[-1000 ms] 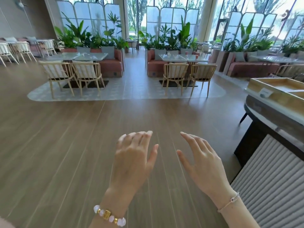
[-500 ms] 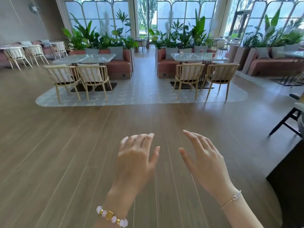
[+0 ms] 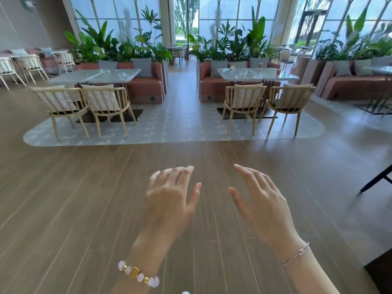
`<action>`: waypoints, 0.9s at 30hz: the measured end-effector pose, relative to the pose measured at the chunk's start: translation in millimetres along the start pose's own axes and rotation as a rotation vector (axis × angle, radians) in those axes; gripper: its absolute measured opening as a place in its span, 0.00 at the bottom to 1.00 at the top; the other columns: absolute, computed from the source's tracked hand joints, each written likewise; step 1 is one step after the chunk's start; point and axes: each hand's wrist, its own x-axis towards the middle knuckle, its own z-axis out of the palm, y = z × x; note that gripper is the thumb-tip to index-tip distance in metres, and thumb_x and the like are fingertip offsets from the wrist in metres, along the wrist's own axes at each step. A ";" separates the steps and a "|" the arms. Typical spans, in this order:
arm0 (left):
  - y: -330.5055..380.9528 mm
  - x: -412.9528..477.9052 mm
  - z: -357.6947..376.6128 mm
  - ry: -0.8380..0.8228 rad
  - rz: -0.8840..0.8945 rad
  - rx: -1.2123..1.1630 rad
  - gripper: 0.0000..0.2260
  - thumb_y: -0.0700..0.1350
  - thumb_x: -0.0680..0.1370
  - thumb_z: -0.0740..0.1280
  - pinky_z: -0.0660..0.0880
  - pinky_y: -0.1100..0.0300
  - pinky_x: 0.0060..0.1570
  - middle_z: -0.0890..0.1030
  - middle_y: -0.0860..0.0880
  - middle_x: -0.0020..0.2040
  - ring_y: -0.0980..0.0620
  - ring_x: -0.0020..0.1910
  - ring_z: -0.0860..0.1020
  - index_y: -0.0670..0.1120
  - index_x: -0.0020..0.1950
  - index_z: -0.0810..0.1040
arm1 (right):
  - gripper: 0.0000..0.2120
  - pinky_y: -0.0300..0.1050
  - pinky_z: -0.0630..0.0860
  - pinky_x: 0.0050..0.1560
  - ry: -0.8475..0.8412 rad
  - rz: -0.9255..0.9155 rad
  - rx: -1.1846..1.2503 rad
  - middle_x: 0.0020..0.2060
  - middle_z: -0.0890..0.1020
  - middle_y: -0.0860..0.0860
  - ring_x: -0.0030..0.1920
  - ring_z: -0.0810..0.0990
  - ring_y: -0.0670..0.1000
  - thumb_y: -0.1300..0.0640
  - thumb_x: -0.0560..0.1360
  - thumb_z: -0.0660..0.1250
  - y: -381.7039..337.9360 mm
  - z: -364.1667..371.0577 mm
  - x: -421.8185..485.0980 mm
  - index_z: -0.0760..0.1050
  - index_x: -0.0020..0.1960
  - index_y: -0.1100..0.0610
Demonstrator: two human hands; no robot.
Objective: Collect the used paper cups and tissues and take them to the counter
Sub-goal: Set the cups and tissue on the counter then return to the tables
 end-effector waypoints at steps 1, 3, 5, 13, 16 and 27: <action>-5.0 15.4 11.1 0.003 0.005 0.000 0.21 0.55 0.77 0.54 0.72 0.48 0.59 0.82 0.50 0.53 0.47 0.54 0.79 0.47 0.60 0.78 | 0.22 0.46 0.76 0.53 0.003 0.002 -0.005 0.58 0.80 0.48 0.58 0.78 0.51 0.44 0.75 0.62 5.3 10.9 14.6 0.73 0.66 0.53; -17.8 49.6 33.5 0.006 0.015 -0.006 0.21 0.55 0.77 0.54 0.71 0.48 0.59 0.82 0.50 0.53 0.47 0.54 0.79 0.47 0.60 0.78 | 0.24 0.45 0.75 0.53 0.006 -0.001 -0.018 0.58 0.80 0.47 0.59 0.77 0.50 0.42 0.75 0.56 16.6 34.8 46.8 0.73 0.66 0.52; -34.5 86.6 54.8 0.013 0.013 -0.004 0.20 0.54 0.77 0.55 0.71 0.47 0.59 0.82 0.50 0.53 0.46 0.54 0.79 0.46 0.60 0.78 | 0.25 0.44 0.74 0.55 -0.007 -0.010 -0.031 0.58 0.79 0.46 0.60 0.75 0.48 0.41 0.75 0.55 27.4 59.4 81.8 0.72 0.66 0.52; -97.3 249.6 122.3 0.012 0.031 -0.011 0.16 0.51 0.77 0.64 0.70 0.47 0.61 0.82 0.49 0.55 0.46 0.56 0.78 0.45 0.62 0.77 | 0.21 0.49 0.76 0.54 0.039 0.027 -0.025 0.57 0.80 0.49 0.58 0.78 0.53 0.52 0.74 0.70 54.8 146.0 238.8 0.74 0.65 0.55; -116.4 299.5 145.9 0.018 0.042 -0.021 0.17 0.51 0.77 0.63 0.70 0.46 0.61 0.82 0.48 0.54 0.46 0.56 0.79 0.45 0.62 0.77 | 0.20 0.47 0.75 0.55 0.037 0.023 -0.031 0.57 0.80 0.49 0.59 0.77 0.52 0.50 0.75 0.68 65.3 176.8 285.4 0.74 0.65 0.55; -176.6 459.3 265.7 0.037 0.029 -0.021 0.16 0.52 0.78 0.61 0.70 0.48 0.61 0.82 0.49 0.54 0.46 0.55 0.79 0.46 0.61 0.77 | 0.25 0.42 0.70 0.55 -0.011 0.009 -0.004 0.59 0.79 0.47 0.60 0.70 0.44 0.41 0.75 0.55 130.4 301.8 449.4 0.72 0.67 0.52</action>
